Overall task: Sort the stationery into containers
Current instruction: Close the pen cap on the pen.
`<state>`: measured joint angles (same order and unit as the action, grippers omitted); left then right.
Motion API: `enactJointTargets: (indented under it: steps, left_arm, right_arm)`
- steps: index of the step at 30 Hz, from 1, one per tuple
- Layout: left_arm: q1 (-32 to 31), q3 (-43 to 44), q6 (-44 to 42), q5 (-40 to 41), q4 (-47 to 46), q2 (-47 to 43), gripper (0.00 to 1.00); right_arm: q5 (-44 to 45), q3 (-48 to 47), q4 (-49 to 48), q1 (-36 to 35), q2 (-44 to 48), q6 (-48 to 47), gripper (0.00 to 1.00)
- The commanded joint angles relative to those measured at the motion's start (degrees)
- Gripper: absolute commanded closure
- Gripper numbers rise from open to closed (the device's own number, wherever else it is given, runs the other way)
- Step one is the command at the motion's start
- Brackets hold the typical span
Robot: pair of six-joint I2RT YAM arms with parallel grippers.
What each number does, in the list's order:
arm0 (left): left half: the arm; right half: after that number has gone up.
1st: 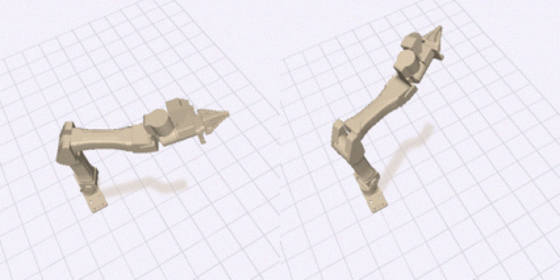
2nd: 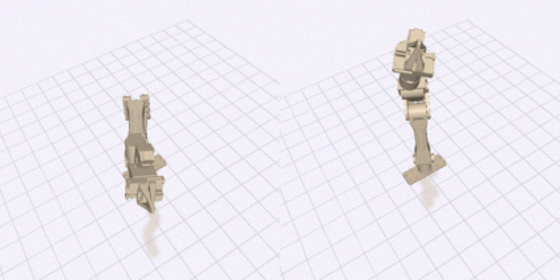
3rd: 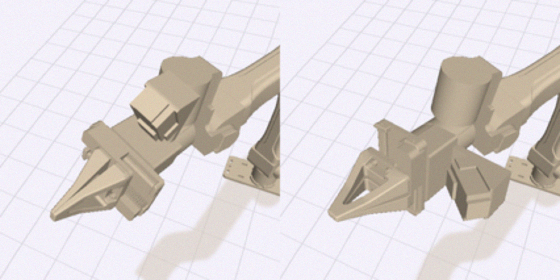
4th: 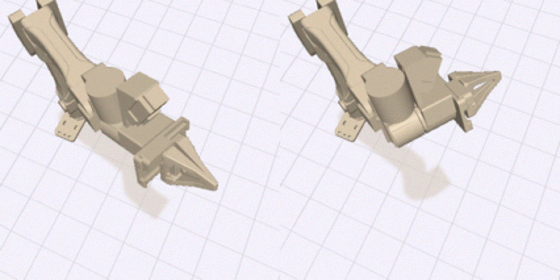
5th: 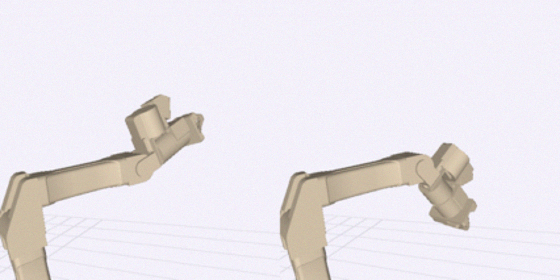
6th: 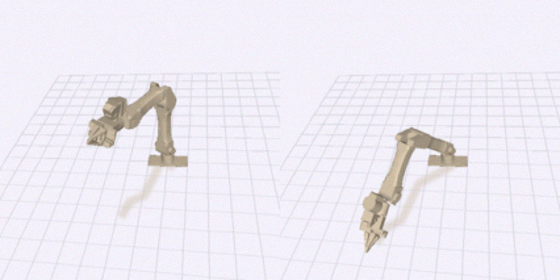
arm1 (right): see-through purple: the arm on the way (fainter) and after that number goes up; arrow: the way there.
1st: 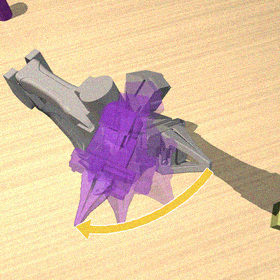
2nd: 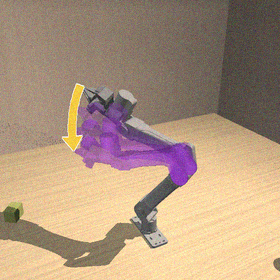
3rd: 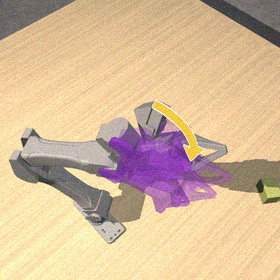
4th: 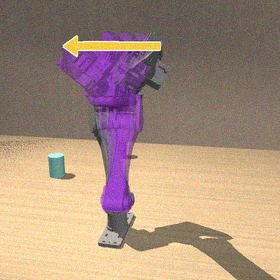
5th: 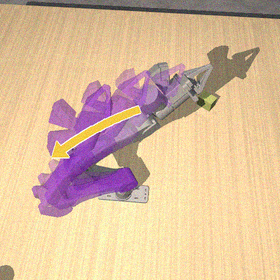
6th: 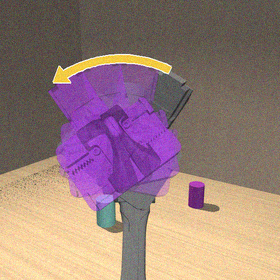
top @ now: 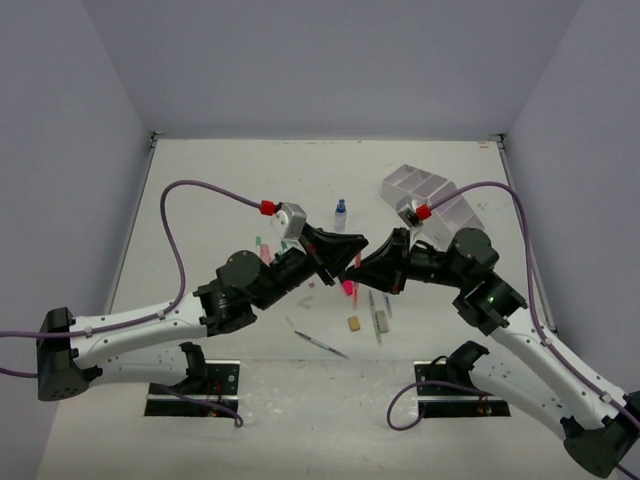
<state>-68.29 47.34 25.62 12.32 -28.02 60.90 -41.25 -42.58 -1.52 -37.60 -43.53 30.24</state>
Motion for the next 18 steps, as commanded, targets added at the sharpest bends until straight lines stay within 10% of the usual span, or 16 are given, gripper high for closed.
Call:
enactJointTargets:
  steps: [1, 18]
  left_arm:
    - [-0.1, -1.4, 1.1, -1.5, -2.6, -0.1, 1.0]
    - [-6.2, -14.4, 10.8, -6.0, -5.1, 1.2, 1.0]
  right_arm:
    - [3.2, -3.1, 0.2, -0.5, -0.2, -1.2, 1.0]
    - [18.0, -26.8, 8.2, 2.3, -9.6, -11.1, 1.0]
